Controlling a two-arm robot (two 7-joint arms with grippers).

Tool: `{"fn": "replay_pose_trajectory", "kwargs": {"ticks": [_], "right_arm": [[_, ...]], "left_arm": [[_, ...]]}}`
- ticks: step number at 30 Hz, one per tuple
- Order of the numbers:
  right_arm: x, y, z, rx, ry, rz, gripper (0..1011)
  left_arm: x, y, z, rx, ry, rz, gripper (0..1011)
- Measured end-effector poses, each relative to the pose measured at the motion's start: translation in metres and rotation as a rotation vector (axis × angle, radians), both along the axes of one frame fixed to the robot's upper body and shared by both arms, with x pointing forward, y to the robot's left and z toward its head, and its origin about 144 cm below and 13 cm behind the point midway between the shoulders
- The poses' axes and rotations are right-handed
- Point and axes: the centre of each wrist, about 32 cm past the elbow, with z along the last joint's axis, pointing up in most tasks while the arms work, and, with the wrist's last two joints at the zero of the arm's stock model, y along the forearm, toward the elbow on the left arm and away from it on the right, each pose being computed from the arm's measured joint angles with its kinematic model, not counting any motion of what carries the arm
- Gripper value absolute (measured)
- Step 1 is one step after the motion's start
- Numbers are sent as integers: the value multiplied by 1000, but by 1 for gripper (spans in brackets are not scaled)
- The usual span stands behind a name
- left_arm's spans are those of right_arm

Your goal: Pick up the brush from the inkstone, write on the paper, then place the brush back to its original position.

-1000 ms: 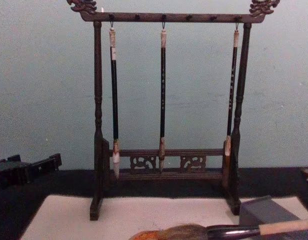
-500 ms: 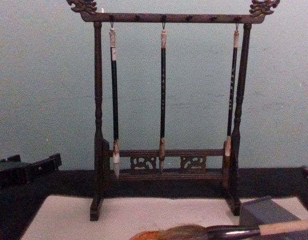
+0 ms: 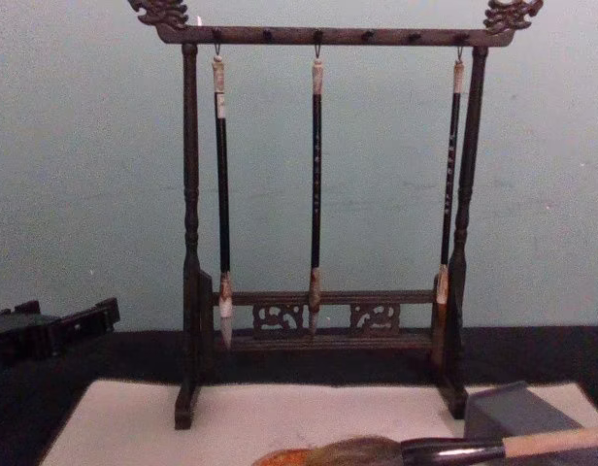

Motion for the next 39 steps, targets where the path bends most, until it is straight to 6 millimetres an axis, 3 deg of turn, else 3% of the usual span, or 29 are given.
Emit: {"fn": "replay_pose_trajectory", "kwargs": {"ticks": [19, 39], "right_arm": [[-49, -4, -14, 411, 126, 105, 1008], [-74, 2, -35, 691, 171, 41, 1008]], "left_arm": [[0, 0, 0, 0, 0, 0, 1002], [0, 0, 0, 0, 0, 0, 1002]]}}
